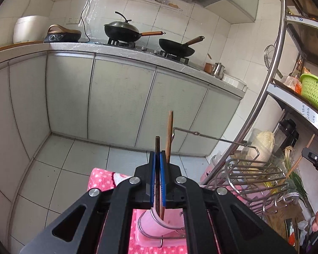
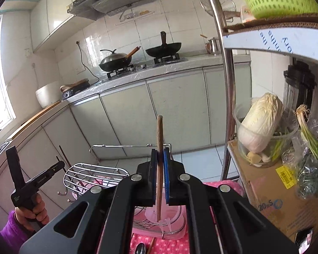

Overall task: Organize utensils
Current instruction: 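Insert the dark chopstick into the pink cup with the left tool while the right tool inserts its chopstick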

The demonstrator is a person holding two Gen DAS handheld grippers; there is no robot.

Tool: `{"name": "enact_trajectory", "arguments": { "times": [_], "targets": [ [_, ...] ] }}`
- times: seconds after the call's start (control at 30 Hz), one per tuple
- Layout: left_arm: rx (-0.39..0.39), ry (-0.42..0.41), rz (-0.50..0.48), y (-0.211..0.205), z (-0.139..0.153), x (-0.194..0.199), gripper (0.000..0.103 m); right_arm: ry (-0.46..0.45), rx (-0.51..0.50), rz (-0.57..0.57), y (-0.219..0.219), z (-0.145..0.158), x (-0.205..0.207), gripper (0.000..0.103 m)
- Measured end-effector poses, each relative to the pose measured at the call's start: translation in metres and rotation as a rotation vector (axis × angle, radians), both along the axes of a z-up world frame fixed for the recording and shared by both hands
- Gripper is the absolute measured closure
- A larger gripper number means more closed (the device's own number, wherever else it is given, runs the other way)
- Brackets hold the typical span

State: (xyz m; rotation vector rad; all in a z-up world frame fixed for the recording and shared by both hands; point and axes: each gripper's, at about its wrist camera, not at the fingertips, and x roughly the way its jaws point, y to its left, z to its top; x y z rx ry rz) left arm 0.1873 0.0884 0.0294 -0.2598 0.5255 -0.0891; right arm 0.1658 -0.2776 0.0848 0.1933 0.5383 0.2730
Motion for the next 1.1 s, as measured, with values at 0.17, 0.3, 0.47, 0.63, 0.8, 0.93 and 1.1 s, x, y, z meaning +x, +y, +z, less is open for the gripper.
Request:
{"name": "enact_trajectory", "arguments": {
  "times": [0.17,0.3,0.47,0.63,0.8,0.93,1.1],
  "targets": [
    [-0.018,0.057,-0.019,-0.004,-0.018,0.006,0.099,0.088,-0.013,0.026,0.009,-0.022,0.016,0.097],
    [-0.006,0.080,-0.030,-0.010,-0.025,0.013,0.099,0.133,-0.033,0.034,0.015,-0.034,0.024,0.097],
    [0.002,0.105,-0.023,-0.013,-0.030,0.018,0.097,0.148,-0.018,0.033,0.013,-0.035,0.029,0.097],
    [-0.028,0.127,-0.006,-0.009,-0.028,0.019,0.074,0.200,-0.015,0.060,0.014,-0.033,0.036,0.089],
    [-0.043,0.101,0.006,0.000,-0.018,0.010,0.068,0.148,-0.018,0.052,0.008,-0.019,0.023,0.068],
    [-0.037,0.085,0.019,0.004,-0.013,0.001,0.068,0.093,-0.026,0.023,-0.002,-0.006,0.004,0.068],
    [-0.056,0.084,0.033,0.013,-0.015,-0.016,0.067,0.027,0.013,-0.012,-0.023,-0.001,-0.032,0.068]
  ]
}}
